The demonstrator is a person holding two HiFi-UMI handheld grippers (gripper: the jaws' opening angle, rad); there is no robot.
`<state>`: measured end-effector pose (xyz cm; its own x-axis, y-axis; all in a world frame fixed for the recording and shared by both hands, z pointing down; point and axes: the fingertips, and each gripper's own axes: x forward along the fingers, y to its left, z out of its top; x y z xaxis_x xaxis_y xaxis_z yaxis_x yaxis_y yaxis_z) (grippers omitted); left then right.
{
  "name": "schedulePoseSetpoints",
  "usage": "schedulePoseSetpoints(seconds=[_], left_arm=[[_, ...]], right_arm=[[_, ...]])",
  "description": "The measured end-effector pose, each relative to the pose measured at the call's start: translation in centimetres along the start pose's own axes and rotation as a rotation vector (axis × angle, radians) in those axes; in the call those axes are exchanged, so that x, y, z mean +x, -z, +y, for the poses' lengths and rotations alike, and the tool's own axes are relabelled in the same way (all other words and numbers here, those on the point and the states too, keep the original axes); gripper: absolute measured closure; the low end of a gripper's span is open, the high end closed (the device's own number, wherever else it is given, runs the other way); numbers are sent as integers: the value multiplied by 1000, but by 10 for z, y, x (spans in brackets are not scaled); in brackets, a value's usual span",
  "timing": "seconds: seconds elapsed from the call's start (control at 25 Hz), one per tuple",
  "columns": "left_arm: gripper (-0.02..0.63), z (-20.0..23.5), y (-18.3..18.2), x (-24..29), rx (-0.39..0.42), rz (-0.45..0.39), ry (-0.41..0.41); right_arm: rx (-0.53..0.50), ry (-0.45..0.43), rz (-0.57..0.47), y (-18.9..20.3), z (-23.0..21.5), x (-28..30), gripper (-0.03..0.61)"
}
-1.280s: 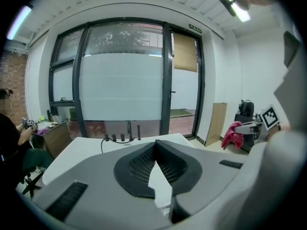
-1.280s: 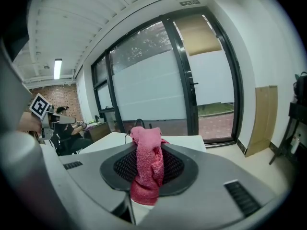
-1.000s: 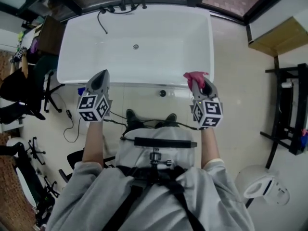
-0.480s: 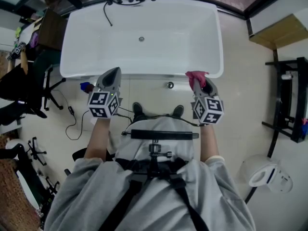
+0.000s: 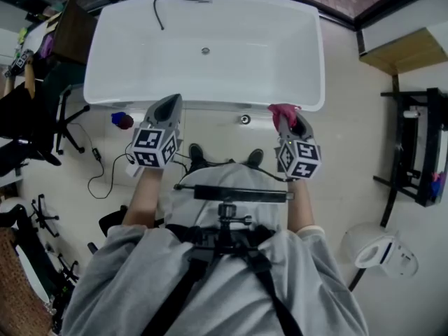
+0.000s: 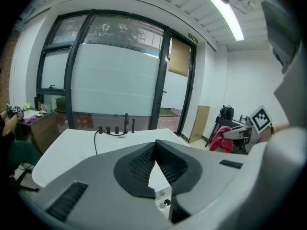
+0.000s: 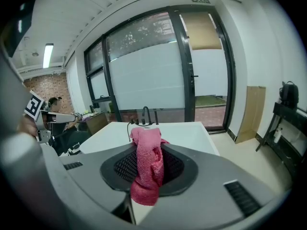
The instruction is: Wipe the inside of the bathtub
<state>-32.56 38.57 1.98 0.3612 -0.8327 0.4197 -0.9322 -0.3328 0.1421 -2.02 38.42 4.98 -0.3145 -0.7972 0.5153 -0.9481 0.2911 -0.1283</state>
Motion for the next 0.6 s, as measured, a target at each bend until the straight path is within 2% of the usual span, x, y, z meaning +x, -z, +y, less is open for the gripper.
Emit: schedulePoseSetpoints(seconds=[0.6], left_arm=[[607, -13, -12, -2, 10, -21, -12]], right_arm=[[-15, -18, 9, 2, -10, 2, 489]])
